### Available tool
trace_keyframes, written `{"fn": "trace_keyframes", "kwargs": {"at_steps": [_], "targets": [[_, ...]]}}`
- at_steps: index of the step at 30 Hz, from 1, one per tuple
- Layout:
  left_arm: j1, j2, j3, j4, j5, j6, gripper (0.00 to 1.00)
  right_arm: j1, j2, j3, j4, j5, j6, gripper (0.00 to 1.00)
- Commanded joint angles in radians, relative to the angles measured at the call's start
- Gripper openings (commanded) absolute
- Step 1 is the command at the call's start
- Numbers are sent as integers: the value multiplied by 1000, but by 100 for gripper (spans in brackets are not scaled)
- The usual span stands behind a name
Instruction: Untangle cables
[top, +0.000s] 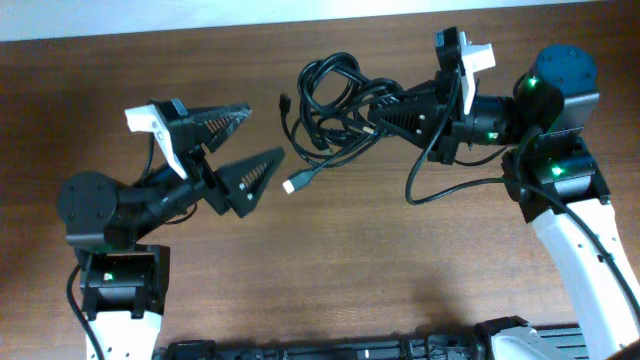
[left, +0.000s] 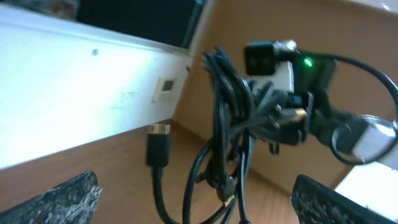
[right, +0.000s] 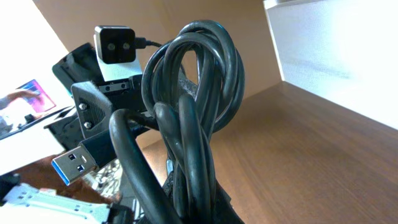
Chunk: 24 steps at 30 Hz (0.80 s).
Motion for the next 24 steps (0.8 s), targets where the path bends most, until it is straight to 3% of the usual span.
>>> {"fn": "trace_keyframes", "kwargs": {"at_steps": [1, 7, 12, 13, 18, 24], "targets": [[2, -6, 6, 6, 142, 186, 99, -2, -21, 26, 10, -74, -13, 4], [2, 52, 6, -56, 214, 603, 99, -1, -21, 26, 10, -168, -13, 4], [-66, 93, 6, -21, 214, 613, 95, -1, -21, 26, 10, -166, -14, 4], [-64, 90, 6, -3, 214, 612, 100, -1, -20, 26, 10, -167, -14, 4], [-66, 51, 6, 180, 214, 613, 99, -1, -20, 26, 10, -167, -13, 4], [-67, 64, 6, 193, 302, 612, 99, -1, -20, 26, 10, -167, -13, 4]]}}
